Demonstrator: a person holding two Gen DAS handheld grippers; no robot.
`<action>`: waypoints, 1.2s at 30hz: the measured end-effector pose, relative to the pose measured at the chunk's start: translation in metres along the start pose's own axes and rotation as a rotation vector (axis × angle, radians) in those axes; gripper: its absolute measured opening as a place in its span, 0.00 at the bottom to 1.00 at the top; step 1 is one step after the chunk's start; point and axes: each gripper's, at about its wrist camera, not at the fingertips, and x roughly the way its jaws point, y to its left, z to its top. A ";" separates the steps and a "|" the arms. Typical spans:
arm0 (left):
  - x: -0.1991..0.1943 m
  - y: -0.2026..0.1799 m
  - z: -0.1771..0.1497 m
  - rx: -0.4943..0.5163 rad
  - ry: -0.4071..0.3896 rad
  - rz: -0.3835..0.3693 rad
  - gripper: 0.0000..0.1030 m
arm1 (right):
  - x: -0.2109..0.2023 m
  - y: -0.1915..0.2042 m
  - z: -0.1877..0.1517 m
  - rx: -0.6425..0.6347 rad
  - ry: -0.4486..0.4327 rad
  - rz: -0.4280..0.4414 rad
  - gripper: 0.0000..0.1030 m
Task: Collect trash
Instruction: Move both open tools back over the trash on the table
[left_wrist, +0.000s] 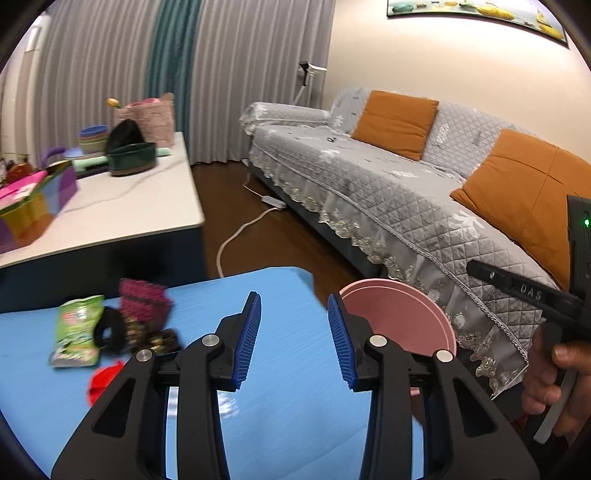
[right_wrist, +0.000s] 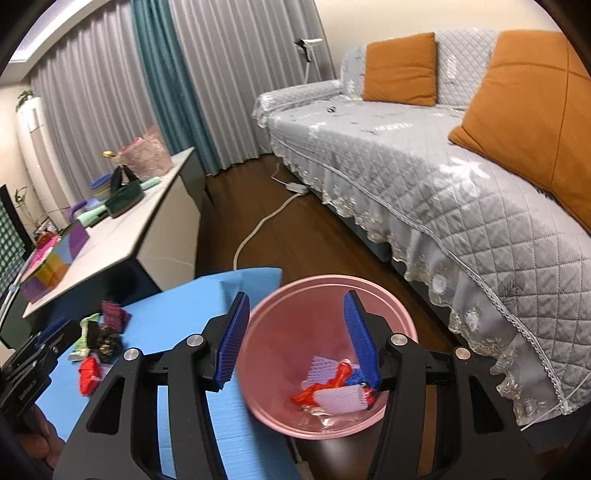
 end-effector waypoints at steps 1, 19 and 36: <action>-0.008 0.003 -0.001 0.001 -0.005 0.008 0.37 | -0.004 0.005 0.001 -0.002 -0.005 0.010 0.53; -0.086 0.078 -0.053 -0.071 -0.052 0.181 0.34 | -0.032 0.089 -0.014 -0.148 -0.031 0.143 0.44; -0.095 0.104 -0.057 -0.122 -0.064 0.229 0.34 | -0.021 0.115 -0.020 -0.181 -0.013 0.188 0.38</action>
